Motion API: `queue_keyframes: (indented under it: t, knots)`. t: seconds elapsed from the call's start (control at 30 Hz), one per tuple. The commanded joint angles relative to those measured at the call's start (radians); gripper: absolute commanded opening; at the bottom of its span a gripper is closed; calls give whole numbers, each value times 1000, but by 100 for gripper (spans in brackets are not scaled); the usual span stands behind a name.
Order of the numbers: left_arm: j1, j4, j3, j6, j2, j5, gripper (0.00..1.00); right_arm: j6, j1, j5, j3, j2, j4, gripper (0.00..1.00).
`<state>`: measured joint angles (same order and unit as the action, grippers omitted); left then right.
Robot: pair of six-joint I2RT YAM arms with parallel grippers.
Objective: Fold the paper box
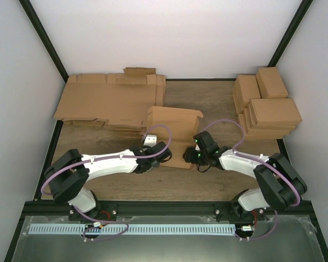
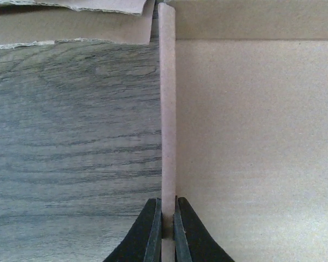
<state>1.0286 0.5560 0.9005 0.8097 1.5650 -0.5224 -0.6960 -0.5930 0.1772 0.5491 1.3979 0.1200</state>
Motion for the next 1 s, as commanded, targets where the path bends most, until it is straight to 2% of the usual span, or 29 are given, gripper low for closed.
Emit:
queue_keyframes:
  t: [0.0, 0.07, 0.23, 0.33, 0.73, 0.9, 0.97]
  knots:
    - [21, -49, 40, 18, 20, 23, 4, 10, -24, -57, 23, 3, 18, 50]
    - [21, -48, 40, 18, 27, 22, 4, 28, -24, -51, 20, -11, 16, 52]
    - [17, -38, 48, 20, 58, 27, 4, 55, -24, -32, -3, -80, 32, 72]
    - [11, -39, 45, 19, 73, 38, 4, 60, -22, 31, -54, -174, 4, 77]
    - [-9, -65, 26, -3, 79, 81, 4, 13, 42, 291, -217, -472, -110, 79]
    - [-9, -86, 14, -4, 71, 113, 4, 1, 70, 323, -260, -517, -149, 78]
    - [-12, -92, 10, -6, 68, 123, 4, -7, 74, 320, -274, -538, -155, 81]
